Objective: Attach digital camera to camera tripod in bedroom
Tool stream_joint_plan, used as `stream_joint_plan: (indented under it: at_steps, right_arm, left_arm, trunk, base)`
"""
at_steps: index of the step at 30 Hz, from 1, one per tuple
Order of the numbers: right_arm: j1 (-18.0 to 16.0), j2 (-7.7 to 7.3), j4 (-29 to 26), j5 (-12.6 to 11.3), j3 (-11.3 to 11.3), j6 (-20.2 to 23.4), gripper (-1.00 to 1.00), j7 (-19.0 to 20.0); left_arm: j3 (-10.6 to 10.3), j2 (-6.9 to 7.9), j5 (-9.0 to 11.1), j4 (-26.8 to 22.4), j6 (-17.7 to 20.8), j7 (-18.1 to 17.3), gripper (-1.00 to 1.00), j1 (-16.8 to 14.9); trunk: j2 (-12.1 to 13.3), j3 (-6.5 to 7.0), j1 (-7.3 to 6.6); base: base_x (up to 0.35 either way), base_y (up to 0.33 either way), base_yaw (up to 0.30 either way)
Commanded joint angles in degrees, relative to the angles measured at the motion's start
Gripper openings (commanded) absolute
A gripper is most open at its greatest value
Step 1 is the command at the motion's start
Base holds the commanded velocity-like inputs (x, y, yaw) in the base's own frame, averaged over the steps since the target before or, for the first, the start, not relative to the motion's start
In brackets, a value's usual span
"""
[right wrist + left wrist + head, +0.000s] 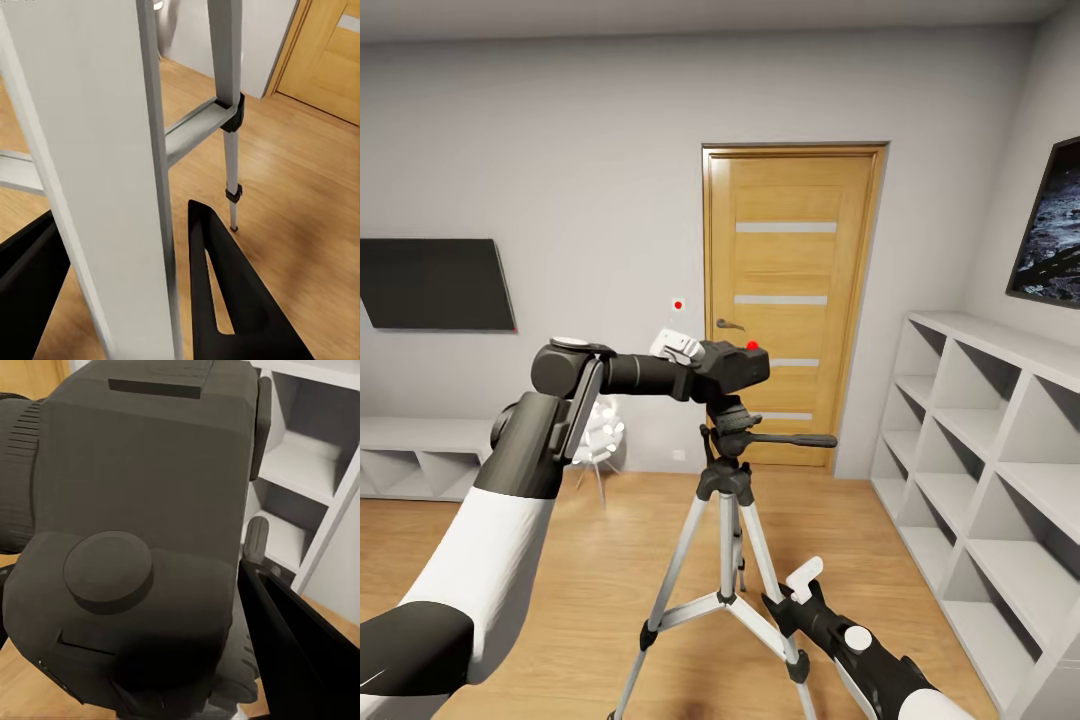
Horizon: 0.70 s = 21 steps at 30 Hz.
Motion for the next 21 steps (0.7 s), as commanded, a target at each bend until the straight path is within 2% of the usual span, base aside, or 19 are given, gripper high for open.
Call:
stream_joint_plan:
  at_steps: [1, 9, 14, 21]
  right_arm:
    - [0.01, -0.03, 0.08, 0.08, 0.69, 0.08, -1.00, -0.21]
    - [0.02, -0.04, 0.08, 0.08, 0.80, 0.09, -1.00, -0.21]
    - [0.00, -0.03, 0.08, 0.08, 2.34, 0.12, -1.00, -0.23]
    - [-0.01, -0.02, 0.08, 0.08, 2.44, 0.18, -1.00, -0.21]
  left_arm:
    - [0.03, -0.04, -0.54, -0.01, 0.22, -0.69, -1.00, -0.03]
    - [-0.89, -0.05, -0.54, 0.10, 0.22, -0.69, -1.00, -0.05]
    - [-1.31, -0.01, -0.55, 0.11, 0.22, -0.69, -1.00, -0.03]
    - [-1.52, 0.02, -0.55, 0.11, 0.22, -0.69, -1.00, -0.05]
  trunk:
    - [-0.04, -0.03, 0.03]
    - [-0.04, -0.03, 0.03]
    - [-0.04, -0.03, 0.03]
    - [-0.04, -0.03, 0.03]
  base:
    - [0.000, 0.000, 0.000]
    - [0.000, 0.000, 0.000]
    - [0.000, 0.000, 0.000]
    - [0.000, 0.000, 0.000]
